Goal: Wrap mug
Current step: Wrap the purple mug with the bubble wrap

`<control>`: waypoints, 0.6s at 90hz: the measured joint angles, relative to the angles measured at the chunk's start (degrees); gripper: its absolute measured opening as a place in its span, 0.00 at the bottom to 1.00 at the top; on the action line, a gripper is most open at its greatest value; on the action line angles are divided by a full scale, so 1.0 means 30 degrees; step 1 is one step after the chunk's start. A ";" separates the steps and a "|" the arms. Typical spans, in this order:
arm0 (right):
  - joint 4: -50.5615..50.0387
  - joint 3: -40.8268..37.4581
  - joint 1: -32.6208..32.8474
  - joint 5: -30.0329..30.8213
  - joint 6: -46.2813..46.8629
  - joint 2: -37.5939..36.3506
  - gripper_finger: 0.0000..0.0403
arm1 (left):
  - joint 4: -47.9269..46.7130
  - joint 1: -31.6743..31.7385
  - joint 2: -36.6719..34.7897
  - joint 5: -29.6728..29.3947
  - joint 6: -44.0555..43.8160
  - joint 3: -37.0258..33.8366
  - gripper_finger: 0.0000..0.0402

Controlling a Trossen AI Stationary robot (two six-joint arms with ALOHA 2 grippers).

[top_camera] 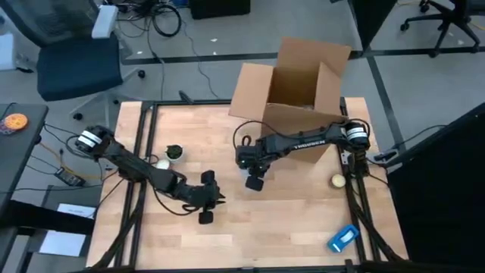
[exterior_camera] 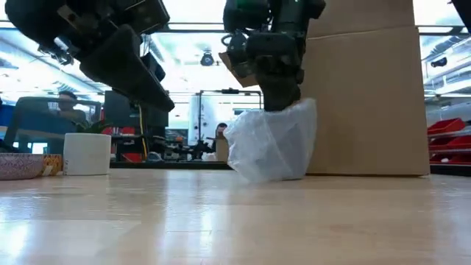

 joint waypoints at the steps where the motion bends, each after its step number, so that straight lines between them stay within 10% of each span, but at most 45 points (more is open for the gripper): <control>1: -0.0014 -0.0056 0.0000 0.0008 0.0000 0.0000 0.00 | 0.0014 0.0000 0.0000 0.0023 0.0000 0.0000 0.13; 54: -0.1985 0.0191 -0.0250 0.3513 -0.0117 -0.0240 0.00 | -0.0186 -0.0015 -0.0058 0.1851 0.0929 0.0277 0.13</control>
